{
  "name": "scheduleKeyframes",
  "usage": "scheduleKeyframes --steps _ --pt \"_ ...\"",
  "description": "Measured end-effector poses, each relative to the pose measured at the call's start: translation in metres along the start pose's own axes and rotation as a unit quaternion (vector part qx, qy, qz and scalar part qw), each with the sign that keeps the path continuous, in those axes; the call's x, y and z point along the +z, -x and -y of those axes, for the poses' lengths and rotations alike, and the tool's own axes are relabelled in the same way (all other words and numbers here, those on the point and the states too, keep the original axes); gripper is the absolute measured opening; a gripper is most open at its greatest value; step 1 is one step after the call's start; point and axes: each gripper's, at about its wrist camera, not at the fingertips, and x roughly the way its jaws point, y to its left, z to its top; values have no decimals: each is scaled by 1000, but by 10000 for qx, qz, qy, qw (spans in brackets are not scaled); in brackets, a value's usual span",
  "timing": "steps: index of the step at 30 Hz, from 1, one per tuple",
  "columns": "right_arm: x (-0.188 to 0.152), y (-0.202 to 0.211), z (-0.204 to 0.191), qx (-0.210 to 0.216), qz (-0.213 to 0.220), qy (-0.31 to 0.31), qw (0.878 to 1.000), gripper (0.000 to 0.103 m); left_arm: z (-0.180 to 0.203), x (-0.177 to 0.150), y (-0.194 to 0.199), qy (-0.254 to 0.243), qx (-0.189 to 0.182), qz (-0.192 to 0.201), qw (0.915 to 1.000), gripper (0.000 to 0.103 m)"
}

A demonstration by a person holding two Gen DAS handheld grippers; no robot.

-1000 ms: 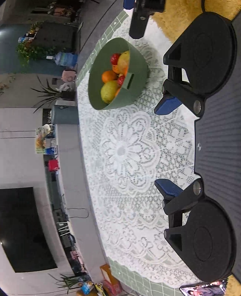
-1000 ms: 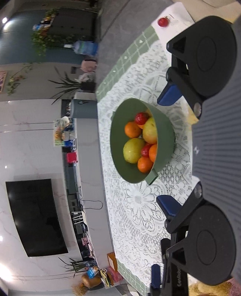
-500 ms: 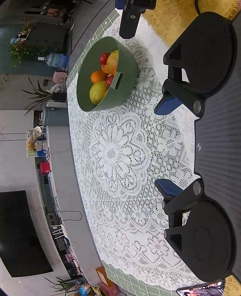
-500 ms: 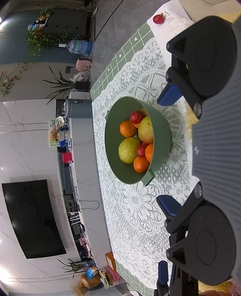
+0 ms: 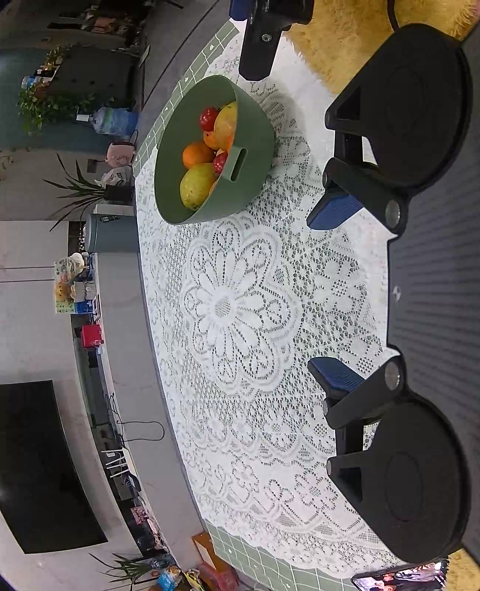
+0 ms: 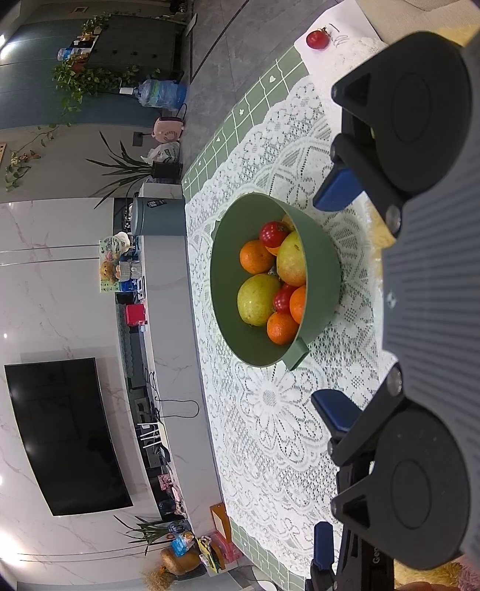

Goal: Organize fruits

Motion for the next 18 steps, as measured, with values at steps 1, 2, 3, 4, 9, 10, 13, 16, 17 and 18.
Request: scheduleKeyframes --steps 1,2,3,4,9,10,13,16,17,18 --pt "0 0 0 -2 0 3 10000 99 0 0 0 1 0 1 10000 92" --pt "0 1 0 -5 0 8 10000 99 0 0 0 1 -5 1 10000 92" --pt "0 1 0 -7 -1 13 10000 99 0 0 1 0 -8 0 10000 92" --pt "0 1 -1 -11 -3 19 10000 99 0 0 1 -1 -7 -1 10000 92" --pt "0 1 -2 -19 -9 35 10000 99 0 0 1 -2 -6 0 10000 92" --pt "0 1 -2 -21 -11 39 10000 99 0 0 1 -4 -4 -3 10000 92" --pt "0 1 -2 -23 -13 43 10000 99 0 0 1 -3 -6 0 10000 92" --pt "0 1 -2 -21 -12 41 10000 99 0 0 1 -4 -5 -1 10000 92" --pt "0 1 -2 -22 -12 40 10000 99 1 0 1 -5 -6 -1 10000 92" --pt "0 1 -2 -22 -13 40 10000 99 1 0 1 -3 -4 -1 10000 92"
